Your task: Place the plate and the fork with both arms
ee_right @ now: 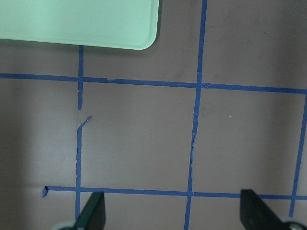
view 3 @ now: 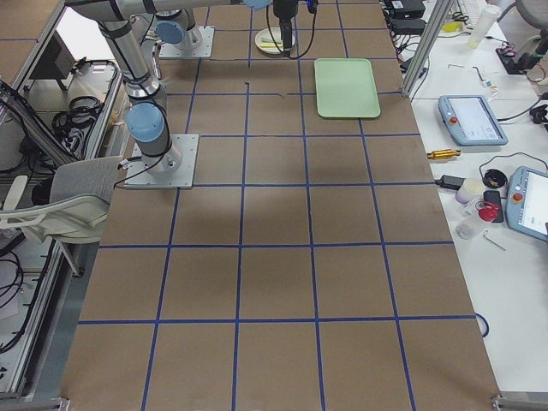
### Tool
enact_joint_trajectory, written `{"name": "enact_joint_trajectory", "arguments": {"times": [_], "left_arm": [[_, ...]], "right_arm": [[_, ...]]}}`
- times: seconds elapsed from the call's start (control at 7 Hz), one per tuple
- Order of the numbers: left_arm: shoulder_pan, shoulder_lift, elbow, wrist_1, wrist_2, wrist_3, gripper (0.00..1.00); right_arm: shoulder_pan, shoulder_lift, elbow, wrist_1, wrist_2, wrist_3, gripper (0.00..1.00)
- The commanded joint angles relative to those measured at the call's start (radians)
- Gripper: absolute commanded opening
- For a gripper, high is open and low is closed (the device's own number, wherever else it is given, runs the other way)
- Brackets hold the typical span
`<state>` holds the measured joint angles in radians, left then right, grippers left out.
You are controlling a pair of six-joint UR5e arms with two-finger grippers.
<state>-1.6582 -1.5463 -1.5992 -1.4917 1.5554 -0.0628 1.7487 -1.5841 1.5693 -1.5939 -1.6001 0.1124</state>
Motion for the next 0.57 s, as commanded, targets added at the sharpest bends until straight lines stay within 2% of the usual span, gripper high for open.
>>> {"name": "enact_joint_trajectory", "arguments": {"times": [0.0, 0.43], "left_arm": [[0.000, 0.000, 0.001, -0.001, 0.003, 0.005, 1.00], [0.000, -0.003, 0.001, -0.005, 0.005, 0.000, 1.00]], "right_arm": [[0.000, 0.001, 0.000, 0.000, -0.001, 0.000, 1.00], [0.000, 0.001, -0.002, 0.000, -0.001, 0.000, 1.00]]}}
